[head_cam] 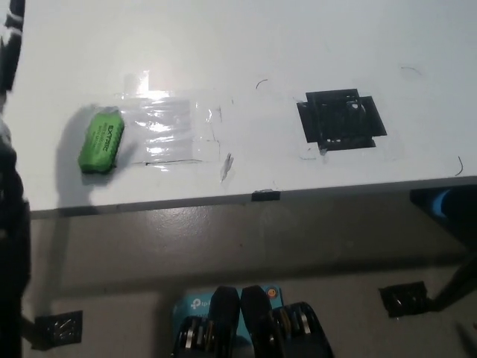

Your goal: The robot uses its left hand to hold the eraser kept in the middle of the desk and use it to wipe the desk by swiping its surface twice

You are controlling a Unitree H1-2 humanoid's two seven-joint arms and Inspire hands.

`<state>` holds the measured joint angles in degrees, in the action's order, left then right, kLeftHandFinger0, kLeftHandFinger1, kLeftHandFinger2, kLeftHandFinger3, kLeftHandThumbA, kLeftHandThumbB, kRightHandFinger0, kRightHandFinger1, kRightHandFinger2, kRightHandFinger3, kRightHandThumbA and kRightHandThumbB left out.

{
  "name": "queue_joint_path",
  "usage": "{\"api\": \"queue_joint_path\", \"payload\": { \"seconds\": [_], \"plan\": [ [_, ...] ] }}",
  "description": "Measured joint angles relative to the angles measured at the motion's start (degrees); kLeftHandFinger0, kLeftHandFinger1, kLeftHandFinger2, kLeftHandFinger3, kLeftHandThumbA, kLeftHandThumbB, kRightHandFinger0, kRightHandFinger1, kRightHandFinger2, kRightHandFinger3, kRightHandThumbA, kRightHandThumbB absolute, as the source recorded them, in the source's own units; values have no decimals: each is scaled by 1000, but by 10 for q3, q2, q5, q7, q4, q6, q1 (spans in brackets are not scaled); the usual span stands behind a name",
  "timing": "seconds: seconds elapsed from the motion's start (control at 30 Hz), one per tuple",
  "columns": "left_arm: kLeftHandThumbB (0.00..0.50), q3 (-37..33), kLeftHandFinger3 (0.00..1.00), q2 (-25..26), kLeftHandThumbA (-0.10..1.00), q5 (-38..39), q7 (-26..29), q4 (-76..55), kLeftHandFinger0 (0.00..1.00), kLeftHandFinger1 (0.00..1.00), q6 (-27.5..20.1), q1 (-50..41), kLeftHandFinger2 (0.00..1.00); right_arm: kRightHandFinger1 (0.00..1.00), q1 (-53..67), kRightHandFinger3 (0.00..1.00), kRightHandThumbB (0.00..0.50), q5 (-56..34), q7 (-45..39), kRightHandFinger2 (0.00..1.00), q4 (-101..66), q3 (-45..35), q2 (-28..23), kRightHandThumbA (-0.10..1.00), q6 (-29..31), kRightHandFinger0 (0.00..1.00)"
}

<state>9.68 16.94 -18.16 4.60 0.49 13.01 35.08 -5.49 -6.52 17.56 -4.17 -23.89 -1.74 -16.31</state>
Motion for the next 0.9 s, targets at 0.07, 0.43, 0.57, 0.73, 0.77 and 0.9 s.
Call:
{"api": "queue_joint_path", "payload": {
  "seconds": [0.07,0.43,0.57,0.73,0.77,0.9],
  "plan": [
    [399,2,1000,-31,1000,17,-1,-57,1000,1000,4,-54,1000,1000,0,1000,22,0,0,1000,-1,0,-4,1000,0,1000],
    [186,-40,1000,-153,1000,76,-7,-112,1000,1000,-23,-324,1000,1000,0,1000,25,-2,-1,1000,-4,1,-11,1000,0,1000],
    [193,-49,1000,-166,1000,91,-8,-95,1000,1000,-43,-369,1000,1000,-1,1000,32,-2,-2,1000,-3,5,-12,1000,0,1000],
    [146,-53,1000,-170,1000,100,-8,-39,1000,1000,-62,-394,1000,1000,0,1000,48,-5,-2,1000,-2,5,-11,1000,0,1000],
    [138,-52,1000,-168,1000,101,-8,-29,1000,1000,-65,-393,1000,1000,0,1000,50,-6,-2,1000,-2,6,-11,1000,0,1000],
    [156,-42,1000,-167,1000,111,-7,14,1000,1000,-77,-384,1000,1000,0,1000,40,-8,-2,1000,-1,8,-11,1000,0,1000]
  ]
}}
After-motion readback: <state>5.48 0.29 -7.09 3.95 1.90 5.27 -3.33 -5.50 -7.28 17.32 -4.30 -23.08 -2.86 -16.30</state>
